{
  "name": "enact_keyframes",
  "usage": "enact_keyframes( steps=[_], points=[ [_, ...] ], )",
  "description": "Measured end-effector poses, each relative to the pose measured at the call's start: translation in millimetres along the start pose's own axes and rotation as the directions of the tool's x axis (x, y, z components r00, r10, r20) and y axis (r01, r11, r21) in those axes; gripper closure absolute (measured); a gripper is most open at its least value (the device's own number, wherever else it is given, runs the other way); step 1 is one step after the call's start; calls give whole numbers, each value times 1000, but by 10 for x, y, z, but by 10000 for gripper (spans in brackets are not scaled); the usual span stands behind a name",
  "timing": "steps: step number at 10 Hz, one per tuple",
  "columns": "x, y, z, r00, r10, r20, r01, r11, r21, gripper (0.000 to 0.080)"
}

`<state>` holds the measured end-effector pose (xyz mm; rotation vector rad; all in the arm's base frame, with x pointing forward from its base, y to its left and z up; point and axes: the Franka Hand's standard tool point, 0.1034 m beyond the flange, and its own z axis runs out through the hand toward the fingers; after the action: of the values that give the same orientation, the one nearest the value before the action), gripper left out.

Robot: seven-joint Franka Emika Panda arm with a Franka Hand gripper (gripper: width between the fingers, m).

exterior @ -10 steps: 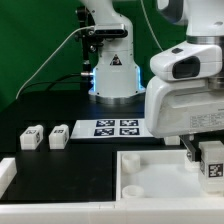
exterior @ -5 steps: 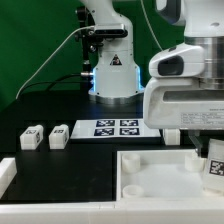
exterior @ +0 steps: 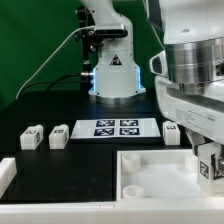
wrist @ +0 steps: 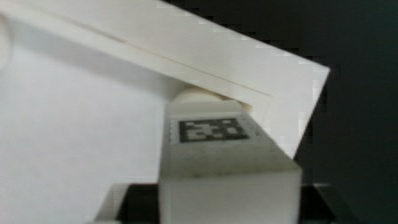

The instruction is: Assemble one leg

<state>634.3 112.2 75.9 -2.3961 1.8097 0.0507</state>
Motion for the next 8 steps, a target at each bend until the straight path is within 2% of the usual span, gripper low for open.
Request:
enact_keyframes(
  steps=[2,4,5,6,8],
  points=[
    [-26,0,3,986,166,12,-166,986,0,495],
    [-28,5,12,995,104,12,-104,995,-1,493],
    [-47,-5,15,999,52,11,-53,999,6,320],
    [-108,-27,28,993,-117,4,117,993,30,189],
    [-165,-41,27,897,-443,-4,443,896,31,162]
  ],
)
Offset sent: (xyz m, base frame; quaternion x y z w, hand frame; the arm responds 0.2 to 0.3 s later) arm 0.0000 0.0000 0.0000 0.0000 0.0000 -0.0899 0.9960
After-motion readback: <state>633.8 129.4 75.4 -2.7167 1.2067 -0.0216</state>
